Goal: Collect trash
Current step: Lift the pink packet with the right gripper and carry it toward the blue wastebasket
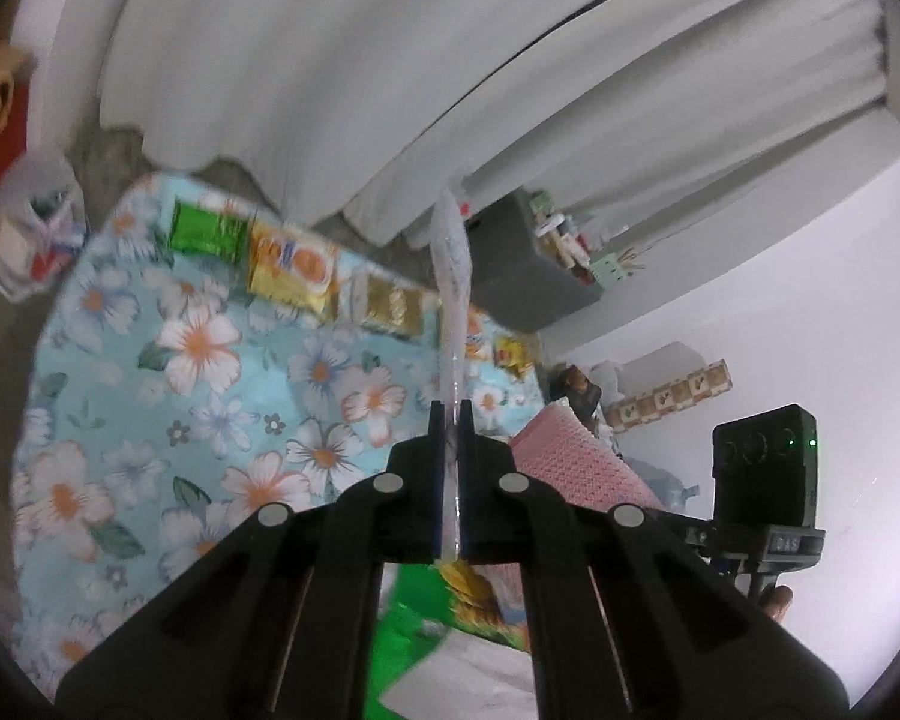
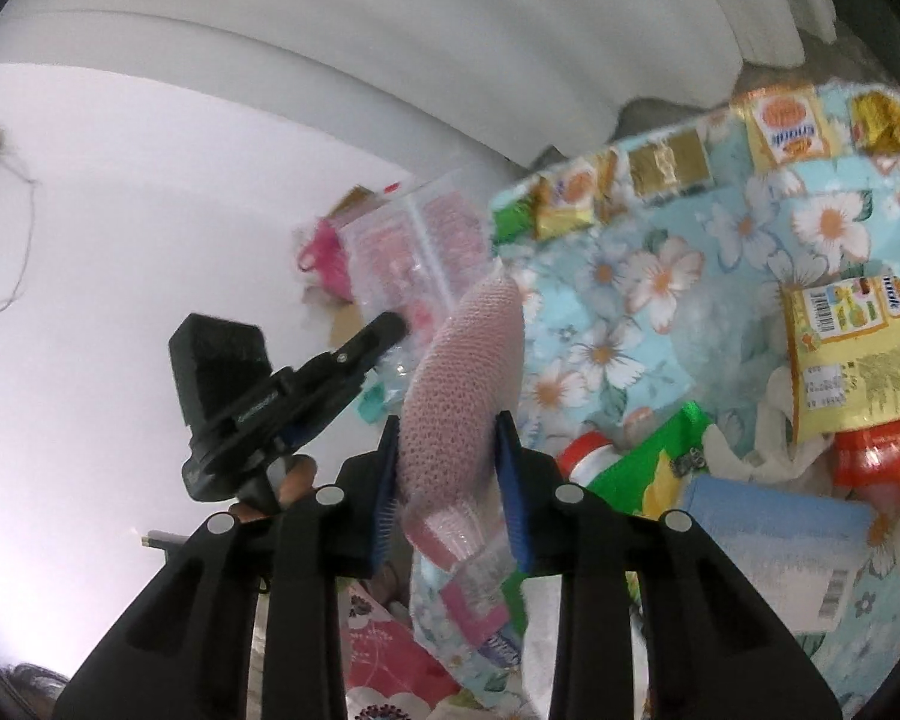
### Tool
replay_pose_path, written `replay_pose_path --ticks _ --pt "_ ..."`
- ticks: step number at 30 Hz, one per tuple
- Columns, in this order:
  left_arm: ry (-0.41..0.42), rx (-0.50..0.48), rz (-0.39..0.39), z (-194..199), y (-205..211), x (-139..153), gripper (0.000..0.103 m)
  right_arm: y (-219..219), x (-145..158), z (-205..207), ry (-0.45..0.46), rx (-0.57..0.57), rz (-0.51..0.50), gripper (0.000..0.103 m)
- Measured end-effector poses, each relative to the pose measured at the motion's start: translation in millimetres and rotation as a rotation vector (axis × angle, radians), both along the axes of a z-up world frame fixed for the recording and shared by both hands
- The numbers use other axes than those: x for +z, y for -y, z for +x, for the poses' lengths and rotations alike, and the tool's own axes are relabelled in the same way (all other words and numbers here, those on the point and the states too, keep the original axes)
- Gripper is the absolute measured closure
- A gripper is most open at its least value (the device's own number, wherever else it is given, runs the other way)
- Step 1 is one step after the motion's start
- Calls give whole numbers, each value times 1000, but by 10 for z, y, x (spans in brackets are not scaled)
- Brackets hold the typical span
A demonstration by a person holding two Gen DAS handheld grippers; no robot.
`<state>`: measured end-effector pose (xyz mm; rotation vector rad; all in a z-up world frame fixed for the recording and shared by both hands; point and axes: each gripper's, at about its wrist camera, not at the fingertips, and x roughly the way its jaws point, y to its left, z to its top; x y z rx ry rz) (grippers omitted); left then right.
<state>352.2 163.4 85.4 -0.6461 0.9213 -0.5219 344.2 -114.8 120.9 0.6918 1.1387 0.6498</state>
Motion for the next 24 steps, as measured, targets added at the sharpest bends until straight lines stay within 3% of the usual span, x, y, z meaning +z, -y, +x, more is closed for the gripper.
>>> replay_pose_path --ticks 7,13,17,24 --pt "120 -61 76 -626 379 602 102 449 477 -836 135 -54 -30 73" --pt "213 -228 176 -1115 1183 865 102 1228 739 -1701 227 -221 -69 73" --pt "246 -364 205 -1424 1813 922 101 1806 668 -2329 225 -366 -91 73" --pt "186 -656 232 -1748 3257 660 101 2767 237 -3340 148 -686 -131 73"
